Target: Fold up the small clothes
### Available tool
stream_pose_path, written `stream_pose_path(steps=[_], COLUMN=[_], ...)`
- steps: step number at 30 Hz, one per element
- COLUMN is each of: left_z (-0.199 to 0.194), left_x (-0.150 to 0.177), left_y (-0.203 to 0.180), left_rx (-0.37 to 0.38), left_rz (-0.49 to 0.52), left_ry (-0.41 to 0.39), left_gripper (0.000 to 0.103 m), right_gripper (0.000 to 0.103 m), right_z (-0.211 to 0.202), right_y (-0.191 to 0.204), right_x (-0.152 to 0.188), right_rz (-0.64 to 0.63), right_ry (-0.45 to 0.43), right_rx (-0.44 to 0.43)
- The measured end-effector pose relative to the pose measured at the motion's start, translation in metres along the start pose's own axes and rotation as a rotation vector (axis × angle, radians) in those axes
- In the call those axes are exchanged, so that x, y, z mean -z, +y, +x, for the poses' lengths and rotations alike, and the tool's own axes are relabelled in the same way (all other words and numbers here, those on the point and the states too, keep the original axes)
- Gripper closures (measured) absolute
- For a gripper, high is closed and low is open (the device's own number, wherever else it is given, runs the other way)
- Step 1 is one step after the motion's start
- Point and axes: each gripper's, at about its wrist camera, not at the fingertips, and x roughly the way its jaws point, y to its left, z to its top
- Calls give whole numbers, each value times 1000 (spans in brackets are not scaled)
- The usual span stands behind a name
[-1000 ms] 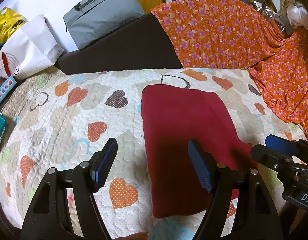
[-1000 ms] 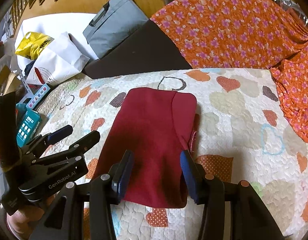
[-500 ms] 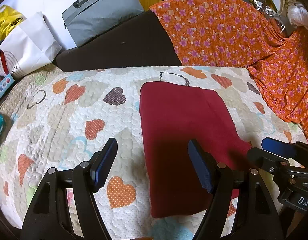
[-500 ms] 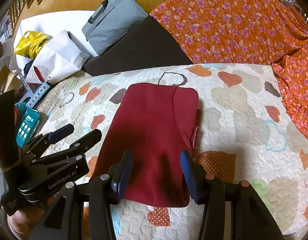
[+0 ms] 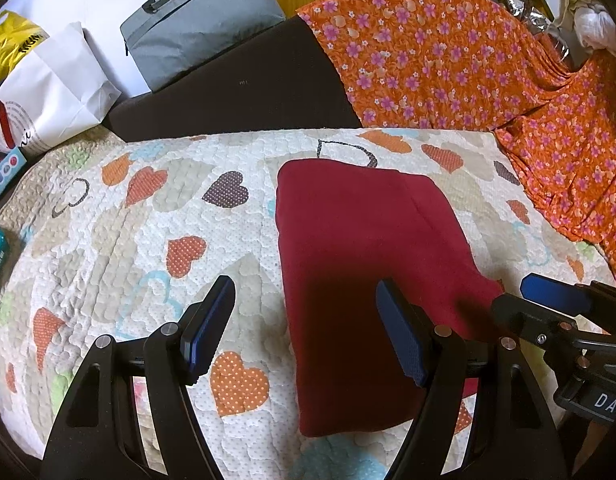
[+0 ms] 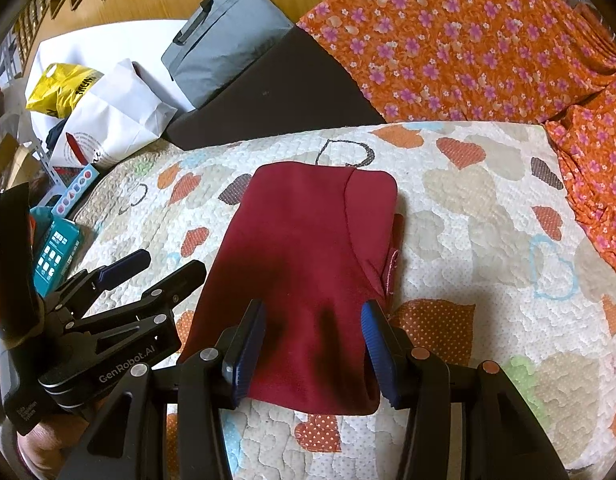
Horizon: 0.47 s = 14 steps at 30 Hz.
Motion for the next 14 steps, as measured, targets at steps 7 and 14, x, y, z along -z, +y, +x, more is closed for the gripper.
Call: stream_pose_path(steps=[7,14], left_z=[1,4], left_x=[1,1], left_y=[1,2], left_rx=[9,8], left_rz=[-6,-1], left_ry=[-6,-1], left_gripper=[29,29], right_gripper=[55,55], right_z=[4,7], right_y=[1,-1], right_x=[2,2], right_rz=[-1,3], right_ry=[10,18], right_rx=[-1,-3])
